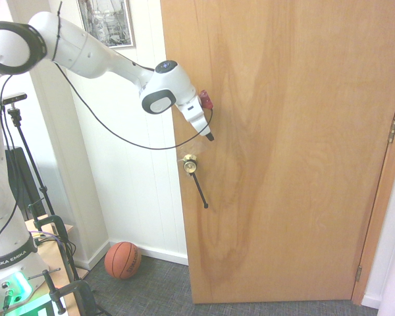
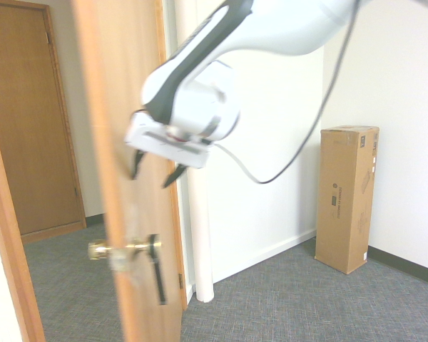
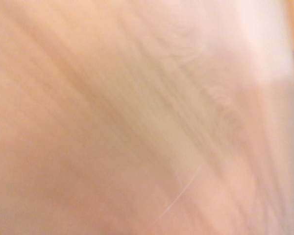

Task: Close the door

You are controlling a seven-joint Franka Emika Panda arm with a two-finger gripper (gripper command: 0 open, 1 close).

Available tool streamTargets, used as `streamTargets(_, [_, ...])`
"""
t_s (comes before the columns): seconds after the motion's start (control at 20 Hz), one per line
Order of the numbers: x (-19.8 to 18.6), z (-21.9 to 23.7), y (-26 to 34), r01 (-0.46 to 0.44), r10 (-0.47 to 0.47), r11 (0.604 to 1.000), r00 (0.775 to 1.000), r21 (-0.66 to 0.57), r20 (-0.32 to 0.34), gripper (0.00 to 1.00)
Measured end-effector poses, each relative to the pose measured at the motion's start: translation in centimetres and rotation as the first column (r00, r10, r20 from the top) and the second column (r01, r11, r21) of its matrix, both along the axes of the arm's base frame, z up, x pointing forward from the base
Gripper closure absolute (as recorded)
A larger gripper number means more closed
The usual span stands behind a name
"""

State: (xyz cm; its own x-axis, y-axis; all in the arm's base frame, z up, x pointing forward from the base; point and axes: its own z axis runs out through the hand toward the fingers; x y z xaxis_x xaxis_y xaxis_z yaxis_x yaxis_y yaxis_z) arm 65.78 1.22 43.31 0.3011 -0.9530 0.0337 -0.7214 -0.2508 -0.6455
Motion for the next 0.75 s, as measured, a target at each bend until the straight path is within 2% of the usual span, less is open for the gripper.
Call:
streamTargets(0.2, [4.7,0.2,9.4,-0.058,0.057,0.998,0.997,0.004,0.048,0.00])
streamTargets(0.35, [5.9,5.1,15.5,-0.118,0.118,0.993,0.990,-0.001,0.080,0.00])
streamTargets(0.45, [4.7,9.2,17.9,-0.172,0.173,0.985,0.980,-0.019,0.099,0.00])
streamTargets(0.5, [3.5,10.3,18.2,-0.195,0.198,0.980,0.976,-0.038,0.093,0.00])
streamTargets(0.6, [0.8,12.0,16.8,-0.218,0.221,0.972,0.975,-0.083,0.024,0.00])
streamTargets(0.75, [-3.0,13.4,11.8,-0.195,0.186,0.970,0.980,-0.146,-0.074,0.00])
